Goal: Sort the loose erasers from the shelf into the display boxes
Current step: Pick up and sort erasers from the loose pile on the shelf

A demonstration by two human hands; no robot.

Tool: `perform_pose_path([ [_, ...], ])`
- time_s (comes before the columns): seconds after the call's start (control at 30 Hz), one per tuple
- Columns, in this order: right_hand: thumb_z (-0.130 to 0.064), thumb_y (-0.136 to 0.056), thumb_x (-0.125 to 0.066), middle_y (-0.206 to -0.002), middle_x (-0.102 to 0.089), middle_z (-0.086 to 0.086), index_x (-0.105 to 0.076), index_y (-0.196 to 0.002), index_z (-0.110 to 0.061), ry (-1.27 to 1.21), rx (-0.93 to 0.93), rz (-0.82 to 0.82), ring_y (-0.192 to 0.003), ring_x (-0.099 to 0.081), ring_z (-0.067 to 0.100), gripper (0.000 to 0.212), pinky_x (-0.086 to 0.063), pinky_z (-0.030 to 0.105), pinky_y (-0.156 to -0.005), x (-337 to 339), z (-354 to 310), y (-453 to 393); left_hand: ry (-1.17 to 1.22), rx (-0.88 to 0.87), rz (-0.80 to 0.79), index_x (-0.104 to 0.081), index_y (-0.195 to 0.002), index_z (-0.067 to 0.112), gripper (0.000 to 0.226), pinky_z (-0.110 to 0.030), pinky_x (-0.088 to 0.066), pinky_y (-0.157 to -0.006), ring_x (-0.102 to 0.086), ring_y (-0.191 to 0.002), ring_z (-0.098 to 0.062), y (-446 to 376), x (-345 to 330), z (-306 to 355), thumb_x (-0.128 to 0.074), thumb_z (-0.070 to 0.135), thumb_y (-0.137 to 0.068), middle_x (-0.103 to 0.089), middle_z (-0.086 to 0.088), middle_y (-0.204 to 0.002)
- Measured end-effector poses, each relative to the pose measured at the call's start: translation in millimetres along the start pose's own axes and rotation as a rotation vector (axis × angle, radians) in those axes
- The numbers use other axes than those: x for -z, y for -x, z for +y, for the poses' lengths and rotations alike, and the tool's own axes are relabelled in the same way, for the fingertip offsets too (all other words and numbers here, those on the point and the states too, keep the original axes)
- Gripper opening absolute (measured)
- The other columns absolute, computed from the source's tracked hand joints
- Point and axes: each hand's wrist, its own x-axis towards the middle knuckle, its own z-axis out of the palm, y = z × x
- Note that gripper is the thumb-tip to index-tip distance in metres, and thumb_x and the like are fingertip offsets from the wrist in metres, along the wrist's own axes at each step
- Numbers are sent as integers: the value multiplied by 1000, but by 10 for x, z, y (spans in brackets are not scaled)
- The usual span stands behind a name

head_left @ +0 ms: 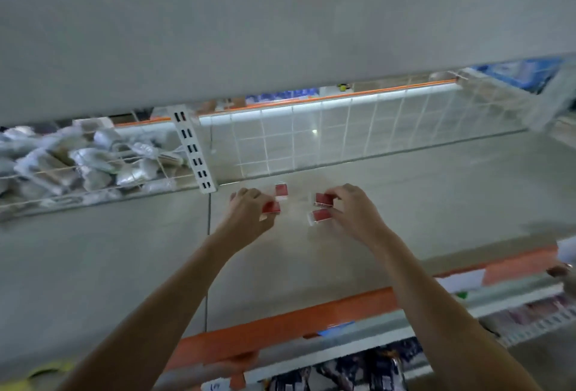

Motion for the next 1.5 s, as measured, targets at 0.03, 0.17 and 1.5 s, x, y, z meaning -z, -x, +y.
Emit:
perform_pose_path([
  [0.03,-20,-83,-64,-103,-59,0,-65,-110,-19,-44,42,-8,-96,-51,13,28,-37,18,-74,-19,-77,5,61,5,10,-68,-101,16,19,-30,-36,-84,-55,-93,-27,72,49,-4,-65,22,-83,-62,-7,-97],
  [0.17,-19,-87,-63,-88,-58,-1,-67,-114,-13,-221,177,-53,-74,-53,6,27,-36,10,-66,-164,-489,35,270,145,13,-70,-106,18,21,-22,-46,-72,-60,-79,-14,433,329,-61,-63,24,-88,-63,1,-93],
  [1.5,-6,-95,-48,-70,-61,3,-58,-90,-9,-840,337,-837,-54,-58,5,12,-47,16,-57,-3841,-6811,1347,1091,921,751,-68,-94,16,14,-14,-51,-60,-65,-65,-4,5692,3582,-4125,-58,8,-88,-70,3,-75],
])
